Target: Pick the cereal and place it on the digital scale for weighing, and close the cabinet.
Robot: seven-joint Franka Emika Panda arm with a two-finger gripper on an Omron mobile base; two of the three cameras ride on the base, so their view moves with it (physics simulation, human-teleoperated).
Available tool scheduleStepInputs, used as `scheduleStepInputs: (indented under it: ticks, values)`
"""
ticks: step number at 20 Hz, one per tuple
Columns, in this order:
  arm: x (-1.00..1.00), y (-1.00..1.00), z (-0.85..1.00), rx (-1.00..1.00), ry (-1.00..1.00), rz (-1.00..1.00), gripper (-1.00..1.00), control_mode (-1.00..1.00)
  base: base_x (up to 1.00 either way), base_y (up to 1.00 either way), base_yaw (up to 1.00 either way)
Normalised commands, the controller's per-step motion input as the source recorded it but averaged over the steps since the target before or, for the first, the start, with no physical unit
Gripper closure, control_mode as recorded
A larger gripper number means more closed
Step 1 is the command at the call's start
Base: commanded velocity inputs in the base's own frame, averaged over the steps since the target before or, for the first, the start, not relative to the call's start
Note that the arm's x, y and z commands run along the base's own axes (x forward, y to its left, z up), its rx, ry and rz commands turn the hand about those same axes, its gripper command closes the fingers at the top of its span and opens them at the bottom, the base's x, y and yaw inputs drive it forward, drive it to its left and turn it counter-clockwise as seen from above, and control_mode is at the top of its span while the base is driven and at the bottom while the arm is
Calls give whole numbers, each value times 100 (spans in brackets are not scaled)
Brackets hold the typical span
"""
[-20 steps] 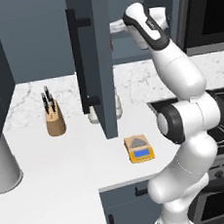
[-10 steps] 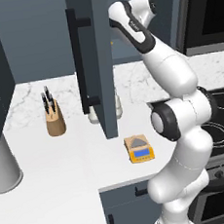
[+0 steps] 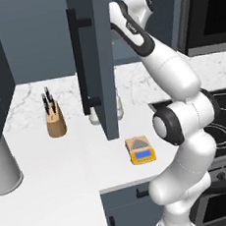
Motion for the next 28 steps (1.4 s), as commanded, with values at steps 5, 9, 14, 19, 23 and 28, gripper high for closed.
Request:
scheduleStepInputs:
  ticks: [5, 9, 14, 19, 23, 28]
  values:
    - [-17, 8, 0, 0, -5, 0, -100, -100, 0, 0, 0]
    - [-14, 4, 0, 0, -1, 0, -100, -100, 0, 0, 0]
    - [-18, 5, 0, 0, 0, 0, -100, -100, 0, 0, 0]
    - [-11, 3, -1, 0, 2, 1, -100, -100, 0, 0, 0]
    - [-16, -30, 0, 2, 1, 0, -100, -100, 0, 0, 0]
    - [-37, -1, 1, 0, -1, -5, -100, -100, 0, 0, 0]
